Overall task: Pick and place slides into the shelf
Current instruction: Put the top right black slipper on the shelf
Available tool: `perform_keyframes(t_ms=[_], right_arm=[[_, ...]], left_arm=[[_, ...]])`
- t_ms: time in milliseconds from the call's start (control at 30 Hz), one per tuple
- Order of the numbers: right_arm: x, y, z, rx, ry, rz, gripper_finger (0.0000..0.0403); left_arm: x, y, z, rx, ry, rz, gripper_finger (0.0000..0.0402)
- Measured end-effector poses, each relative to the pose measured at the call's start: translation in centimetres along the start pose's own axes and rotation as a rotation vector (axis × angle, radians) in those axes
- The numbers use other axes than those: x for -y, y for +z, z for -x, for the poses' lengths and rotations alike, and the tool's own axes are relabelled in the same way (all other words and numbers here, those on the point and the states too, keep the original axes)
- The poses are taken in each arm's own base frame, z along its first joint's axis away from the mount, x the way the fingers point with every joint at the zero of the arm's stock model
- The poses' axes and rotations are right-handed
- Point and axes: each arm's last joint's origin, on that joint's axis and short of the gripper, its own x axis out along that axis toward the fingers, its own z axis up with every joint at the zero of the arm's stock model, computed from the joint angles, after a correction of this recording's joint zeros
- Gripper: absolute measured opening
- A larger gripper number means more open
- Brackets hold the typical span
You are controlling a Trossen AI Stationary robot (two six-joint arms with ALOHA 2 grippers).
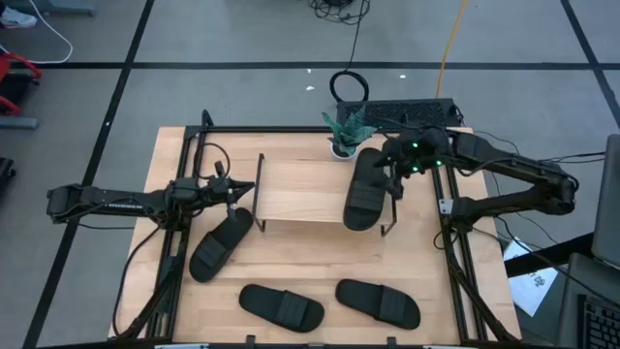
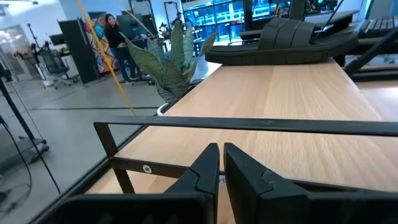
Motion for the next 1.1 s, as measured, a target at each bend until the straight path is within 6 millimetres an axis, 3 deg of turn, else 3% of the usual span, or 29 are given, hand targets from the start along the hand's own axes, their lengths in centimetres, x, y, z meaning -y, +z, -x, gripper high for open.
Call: perform_keyframes(t_ms=[167,433,633,767,867,1100], right_arm=[[-1.3,0.1,0.7,0.061,0.019,0.128,0.0254],[-2.4,1.3,-0.8,0.127,0.063,0.254,0.0022],[-3.6,2.5,-3.9,0.167,0.073,0.325,0.002],[-4.7,3.0,-6.9,0.032,0.133,0.333,0.0003],[-5.7,3.1,-8.6,-0.105,0.072,0.347,0.0002],[-8.3,4.1,-10.5,-0.217,0.012,0.389,0.0001]], left_arm=[[0.0,0.0,0.0,0.001,0.0,-0.076,0.0031],[0.0,0.0,0.0,0.002,0.002,-0.119,0.0031],[0.0,0.0,0.0,0.002,0.004,-0.119,0.0031],[0.0,0.0,0.0,0.001,0.004,-0.119,0.0031],[0.0,0.0,0.0,0.001,0.004,-0.113,0.0031],[0.0,0.0,0.0,0.0,0.005,-0.113,0.0031]])
